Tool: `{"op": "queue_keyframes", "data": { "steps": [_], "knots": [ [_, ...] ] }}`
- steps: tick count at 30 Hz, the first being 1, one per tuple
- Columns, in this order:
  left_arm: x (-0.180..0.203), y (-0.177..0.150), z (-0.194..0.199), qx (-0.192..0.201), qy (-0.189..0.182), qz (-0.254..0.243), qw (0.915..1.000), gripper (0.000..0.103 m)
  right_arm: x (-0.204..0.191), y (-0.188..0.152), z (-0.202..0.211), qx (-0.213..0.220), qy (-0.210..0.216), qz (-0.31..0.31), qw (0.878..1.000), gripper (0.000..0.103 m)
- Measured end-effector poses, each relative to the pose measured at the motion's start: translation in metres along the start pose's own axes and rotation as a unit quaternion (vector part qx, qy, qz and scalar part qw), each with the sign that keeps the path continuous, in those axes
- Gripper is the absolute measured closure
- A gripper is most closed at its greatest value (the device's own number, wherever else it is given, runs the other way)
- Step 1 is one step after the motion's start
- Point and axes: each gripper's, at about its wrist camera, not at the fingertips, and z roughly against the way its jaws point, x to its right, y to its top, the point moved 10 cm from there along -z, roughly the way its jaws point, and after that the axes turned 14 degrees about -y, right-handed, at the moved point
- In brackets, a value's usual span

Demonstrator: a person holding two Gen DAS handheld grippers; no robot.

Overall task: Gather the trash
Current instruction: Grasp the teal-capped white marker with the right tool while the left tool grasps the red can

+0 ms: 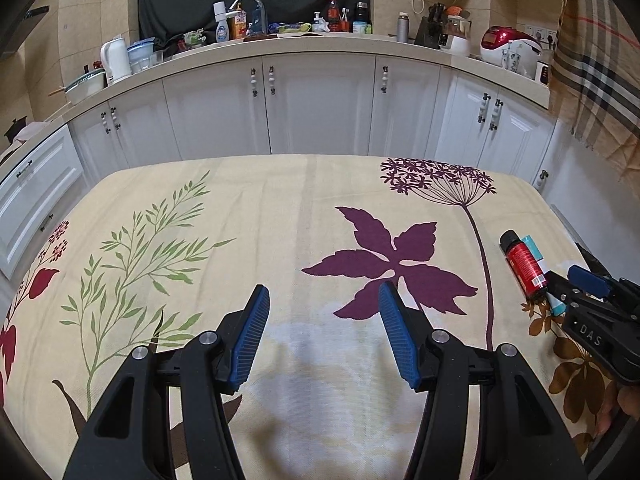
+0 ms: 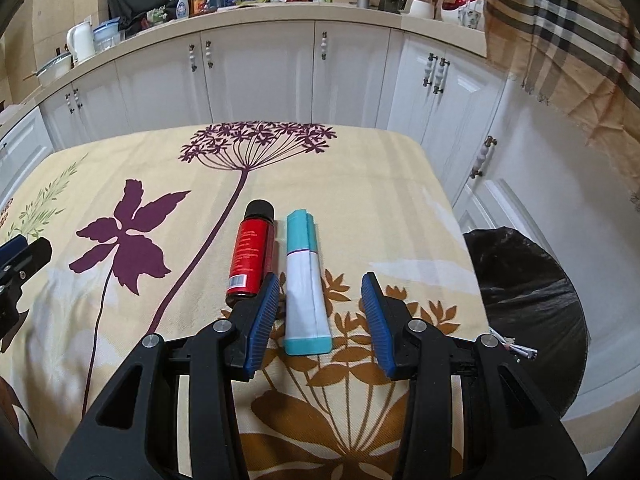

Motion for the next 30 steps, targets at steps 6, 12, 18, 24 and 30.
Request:
{"op": "queue_keyframes", "data": {
  "steps": [6,12,18,24,30],
  "knots": [
    [-0.001,-0.001,-0.001,-0.002,0.000,0.002,1.0000,0.047,-0.009,-0.003,-0.007,-0.015,0.003,0.014,1.000,0.063],
    [-0.001,-0.002,-0.002,-0.004,-0.002,0.005,1.0000,0.047,-0.013,-0.005,-0.008,-0.020,0.011,0.018,1.000,0.083],
    [0.002,-0.003,-0.003,-0.005,-0.008,0.006,0.9999,0.046,-0.011,-0.005,-0.005,-0.018,0.013,0.011,1.000,0.084],
    [0.017,-0.001,-0.007,-0.008,-0.023,0.003,0.9997,0.046,0.001,-0.006,0.001,-0.008,0.007,-0.005,1.000,0.084],
    [0.049,0.000,-0.016,-0.015,-0.046,-0.011,0.9988,0.046,0.022,-0.006,0.007,0.003,-0.003,-0.021,1.000,0.084]
  ]
}}
